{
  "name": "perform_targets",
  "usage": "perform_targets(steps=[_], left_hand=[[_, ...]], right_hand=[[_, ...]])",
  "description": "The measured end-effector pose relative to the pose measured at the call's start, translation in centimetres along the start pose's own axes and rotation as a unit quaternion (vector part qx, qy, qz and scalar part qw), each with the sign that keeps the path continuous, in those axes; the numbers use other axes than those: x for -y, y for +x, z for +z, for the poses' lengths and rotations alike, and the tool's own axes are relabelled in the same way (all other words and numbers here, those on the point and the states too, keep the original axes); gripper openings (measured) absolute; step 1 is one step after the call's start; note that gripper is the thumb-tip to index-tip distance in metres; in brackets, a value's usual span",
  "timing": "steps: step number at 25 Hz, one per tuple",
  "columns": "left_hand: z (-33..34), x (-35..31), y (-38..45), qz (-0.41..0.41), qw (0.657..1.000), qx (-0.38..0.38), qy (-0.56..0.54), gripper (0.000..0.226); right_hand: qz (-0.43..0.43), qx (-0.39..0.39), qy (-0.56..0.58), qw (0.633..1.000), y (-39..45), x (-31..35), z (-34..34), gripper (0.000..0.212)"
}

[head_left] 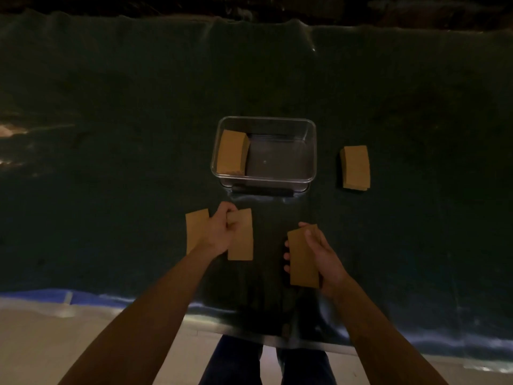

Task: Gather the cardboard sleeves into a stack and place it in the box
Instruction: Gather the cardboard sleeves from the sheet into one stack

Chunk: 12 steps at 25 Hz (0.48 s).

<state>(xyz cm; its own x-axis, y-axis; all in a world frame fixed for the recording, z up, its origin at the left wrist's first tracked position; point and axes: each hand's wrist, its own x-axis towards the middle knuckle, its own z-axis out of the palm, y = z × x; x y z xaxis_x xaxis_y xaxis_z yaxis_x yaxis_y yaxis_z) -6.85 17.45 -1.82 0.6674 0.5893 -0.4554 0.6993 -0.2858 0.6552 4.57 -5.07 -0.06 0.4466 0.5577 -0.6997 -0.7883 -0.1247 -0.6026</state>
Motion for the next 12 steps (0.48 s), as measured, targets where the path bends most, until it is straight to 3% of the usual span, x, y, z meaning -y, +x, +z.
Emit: perform_targets(steps=[2,6,9,12], left_hand=[[-2.8,1.1,0.7,-0.015,1.0,0.013,0.023,0.043],[-7.1,3.5,1.6,-0.095,0.98,-0.007,0.175,0.072],[-6.9,4.0,1.5,-0.081,0.968,0.002,0.238,0.052],[-6.4,3.5,1.3,-0.111,0.97,-0.023,0.213,0.04]], right_hand=[[-0.001,-0.001,-0.006,1.0,0.1,0.3,0.4,0.029],[-0.001,0.004,-0.007,1.0,0.3,0.3,1.5,0.024],[0.003,0.001,-0.004,1.0,0.6,0.0,2.1,0.026],[0.005,-0.004,-0.007,1.0,0.9,-0.2,2.4,0.023]])
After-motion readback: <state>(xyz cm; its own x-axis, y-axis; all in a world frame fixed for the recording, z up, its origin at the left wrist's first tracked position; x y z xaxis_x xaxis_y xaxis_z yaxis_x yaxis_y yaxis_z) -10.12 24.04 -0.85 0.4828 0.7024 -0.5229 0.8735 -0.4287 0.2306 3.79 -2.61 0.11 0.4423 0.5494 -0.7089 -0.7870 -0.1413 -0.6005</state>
